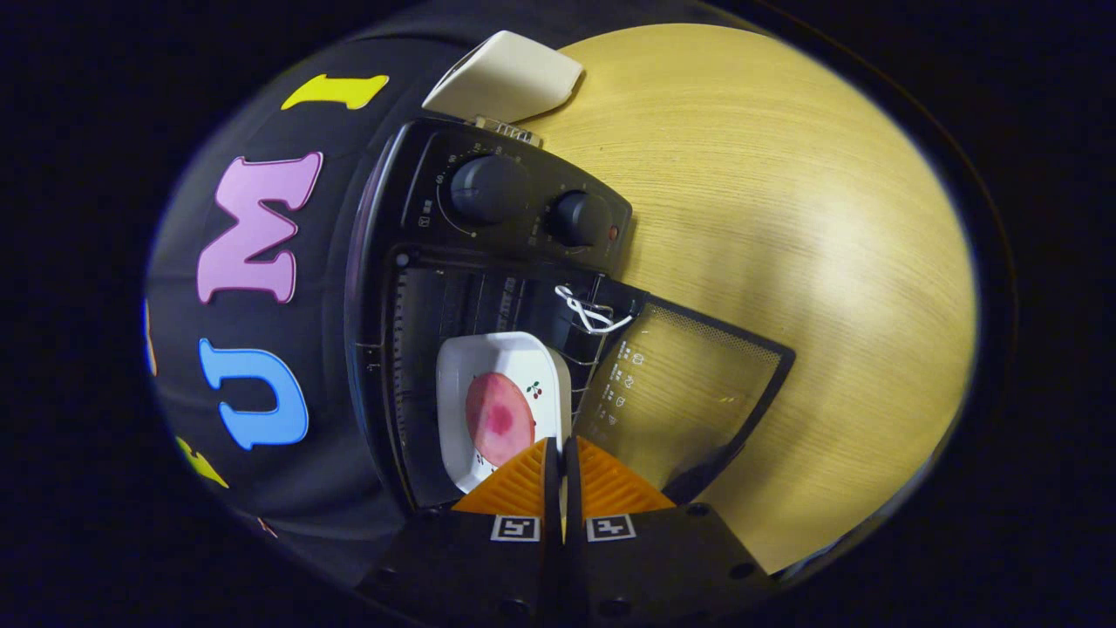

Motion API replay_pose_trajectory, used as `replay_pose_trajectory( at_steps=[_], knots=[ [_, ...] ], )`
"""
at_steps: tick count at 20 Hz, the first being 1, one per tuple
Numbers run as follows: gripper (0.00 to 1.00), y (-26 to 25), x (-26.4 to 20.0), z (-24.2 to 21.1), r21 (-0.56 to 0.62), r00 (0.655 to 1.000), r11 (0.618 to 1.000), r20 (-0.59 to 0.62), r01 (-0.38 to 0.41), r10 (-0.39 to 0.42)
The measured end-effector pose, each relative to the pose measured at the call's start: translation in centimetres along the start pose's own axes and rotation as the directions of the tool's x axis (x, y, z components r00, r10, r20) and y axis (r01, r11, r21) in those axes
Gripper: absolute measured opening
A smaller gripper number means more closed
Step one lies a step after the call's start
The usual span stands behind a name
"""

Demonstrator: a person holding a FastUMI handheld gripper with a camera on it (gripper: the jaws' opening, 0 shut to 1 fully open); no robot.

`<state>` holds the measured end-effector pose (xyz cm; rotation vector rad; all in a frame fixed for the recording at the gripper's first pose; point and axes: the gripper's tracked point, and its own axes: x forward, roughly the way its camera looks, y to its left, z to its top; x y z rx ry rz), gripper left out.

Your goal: Open the toaster oven, put the food inside, and close the toaster oven door.

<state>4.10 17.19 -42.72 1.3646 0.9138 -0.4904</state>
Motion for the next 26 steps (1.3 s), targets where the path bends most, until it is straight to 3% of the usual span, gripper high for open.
replay_pose_trajectory(
  at_steps=[3,8,12,15,16,19,21,26],
  knots=[
    [0.05,0.0,1.6,-0.4,0.099,0.998,0.995,0.046,0.029,-0.034],
    [0.05,1.9,3.8,-0.4,0.153,0.995,0.988,0.094,0.013,-0.028],
    [0.05,3.1,4.7,-0.8,0.188,0.995,0.982,0.095,-0.023,0.005],
    [0.13,4.3,4.3,-0.8,0.217,0.991,0.971,0.105,-0.101,0.08],
    [0.2,4.4,4.3,-0.8,0.227,0.991,0.967,0.098,-0.116,0.096],
    [0.75,4.5,3.2,-2.2,0.194,0.991,0.972,0.039,-0.135,0.129],
    [0.94,3.7,1.5,-1.9,0.125,0.989,0.981,0.025,-0.146,0.144],
    [0.94,4.7,-3.7,-1.1,-0.103,0.967,0.962,0.003,-0.254,0.256]
  ],
)
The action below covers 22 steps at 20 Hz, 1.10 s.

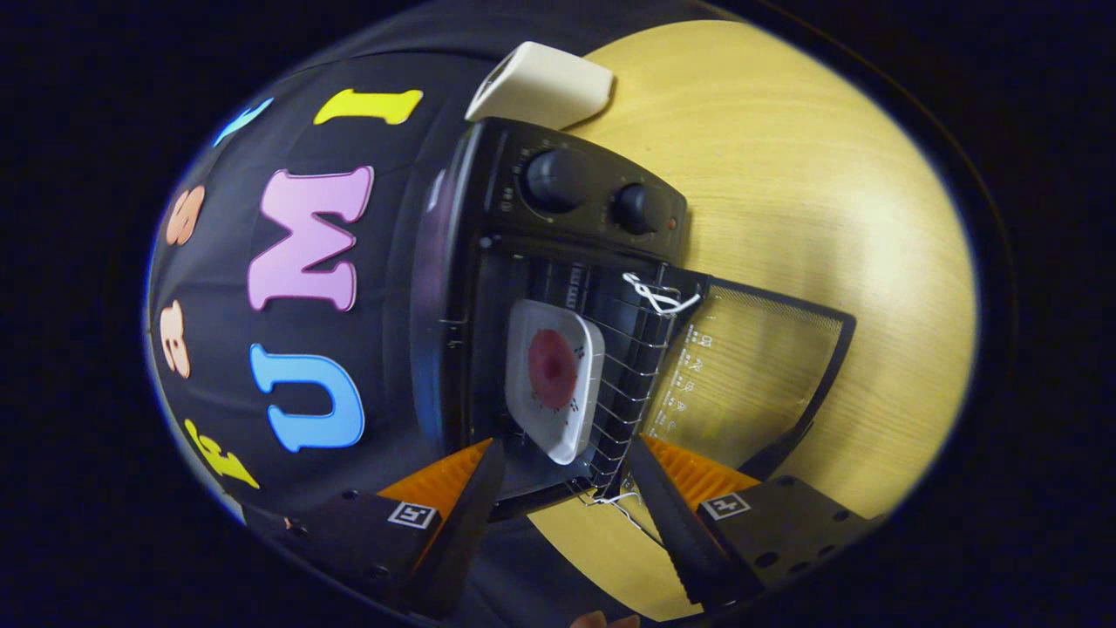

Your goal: Open the toaster oven, put the food inside, and close the toaster oven door.

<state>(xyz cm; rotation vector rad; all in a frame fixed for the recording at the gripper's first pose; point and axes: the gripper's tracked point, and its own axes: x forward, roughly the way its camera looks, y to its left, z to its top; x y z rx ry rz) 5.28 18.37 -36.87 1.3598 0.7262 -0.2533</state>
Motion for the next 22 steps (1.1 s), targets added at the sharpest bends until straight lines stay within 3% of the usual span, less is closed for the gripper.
replay_pose_trajectory(
  at_steps=[3,6,8,11,14,19,22],
  knots=[
    [0.94,1.1,-2.3,0.9,-0.195,0.999,0.98,0.005,-0.045,0.047],
    [0.94,1.8,-4.7,0.9,-0.4,0.998,0.914,-0.026,-0.066,0.061],
    [0.96,1.1,-6.1,0.6,-0.559,0.999,0.828,-0.046,-0.04,0.017],
    [0.99,-1.6,-7.9,-0.3,-0.768,0.993,0.64,-0.058,0.02,-0.101],
    [0.99,-4.4,-8.8,-1.7,-0.861,0.982,0.507,-0.062,0.038,-0.179],
    [0.99,-10.6,-7.6,-5.2,-0.916,0.939,0.4,-0.105,0.038,-0.328],
    [0.99,-14.4,-6.6,-6.4,-0.933,0.906,0.355,-0.099,0.059,-0.411]
  ],
)
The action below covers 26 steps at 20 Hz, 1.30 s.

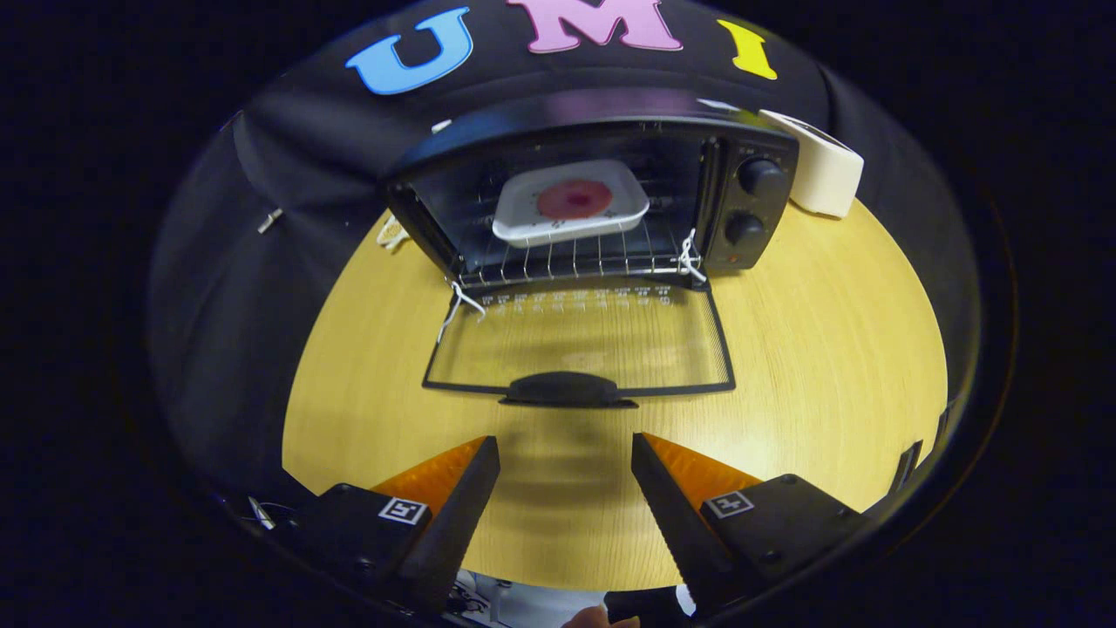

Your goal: Open the toaster oven, put the food inside, and close the toaster oven door.

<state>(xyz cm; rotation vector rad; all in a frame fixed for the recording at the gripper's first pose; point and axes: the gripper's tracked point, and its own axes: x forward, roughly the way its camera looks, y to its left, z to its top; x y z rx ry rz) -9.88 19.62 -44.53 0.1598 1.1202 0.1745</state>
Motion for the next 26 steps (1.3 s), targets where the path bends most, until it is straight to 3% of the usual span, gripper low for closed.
replay_pose_trajectory(
  at_steps=[10,16,26],
  knots=[
    [0.99,-0.2,5.7,-1.7,-0.022,0.99,0.993,-0.072,0.116,-0.117],
    [0.99,-0.7,7.0,0.6,-0.002,0.982,0.983,-0.032,0.185,-0.185],
    [0.99,0.0,3.3,3.4,-0.019,0.974,0.991,0.189,0.13,-0.124]
  ],
)
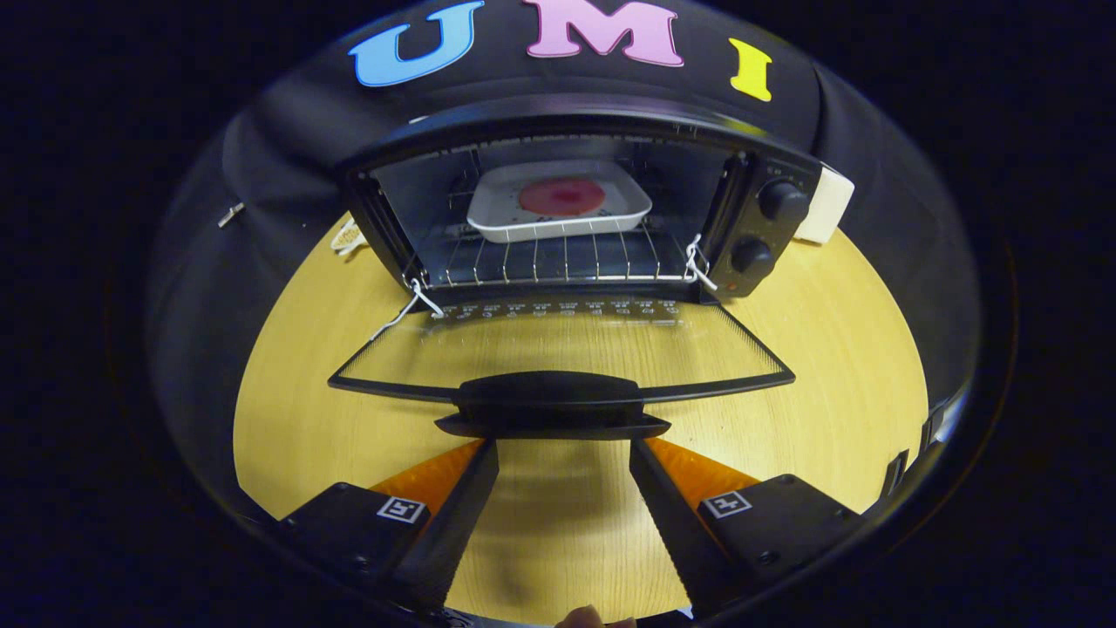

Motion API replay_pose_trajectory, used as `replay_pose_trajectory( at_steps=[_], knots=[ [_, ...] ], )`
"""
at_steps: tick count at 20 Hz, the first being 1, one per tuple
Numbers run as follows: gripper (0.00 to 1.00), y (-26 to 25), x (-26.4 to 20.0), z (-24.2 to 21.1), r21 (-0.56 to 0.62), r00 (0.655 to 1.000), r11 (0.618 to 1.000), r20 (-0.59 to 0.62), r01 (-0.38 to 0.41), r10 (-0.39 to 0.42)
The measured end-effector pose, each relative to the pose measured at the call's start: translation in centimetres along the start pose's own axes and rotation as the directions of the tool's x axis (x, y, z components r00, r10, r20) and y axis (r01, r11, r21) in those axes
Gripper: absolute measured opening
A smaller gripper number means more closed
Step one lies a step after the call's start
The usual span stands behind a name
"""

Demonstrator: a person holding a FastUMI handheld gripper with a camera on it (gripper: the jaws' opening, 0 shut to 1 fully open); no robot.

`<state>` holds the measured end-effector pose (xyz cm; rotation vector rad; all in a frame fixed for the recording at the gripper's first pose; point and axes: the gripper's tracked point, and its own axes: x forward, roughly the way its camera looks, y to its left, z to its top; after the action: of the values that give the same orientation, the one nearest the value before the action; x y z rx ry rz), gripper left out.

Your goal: Open the toaster oven, put the food inside, and close the toaster oven door.

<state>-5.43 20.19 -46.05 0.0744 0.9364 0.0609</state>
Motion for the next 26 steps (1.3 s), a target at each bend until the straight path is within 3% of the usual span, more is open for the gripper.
replay_pose_trajectory(
  at_steps=[10,17,21,26],
  knots=[
    [1.0,0.3,-5.1,12.0,0.024,0.964,0.998,0.262,-0.055,0.047],
    [0.99,-2.1,-10.6,13.2,0.02,0.926,0.994,0.368,-0.104,0.09],
    [0.99,-4.6,-16.2,16.1,-0.027,0.869,0.991,0.477,-0.134,0.131],
    [0.98,-9.5,-24.6,21.0,-0.099,0.745,0.987,0.648,-0.126,0.16]
  ],
)
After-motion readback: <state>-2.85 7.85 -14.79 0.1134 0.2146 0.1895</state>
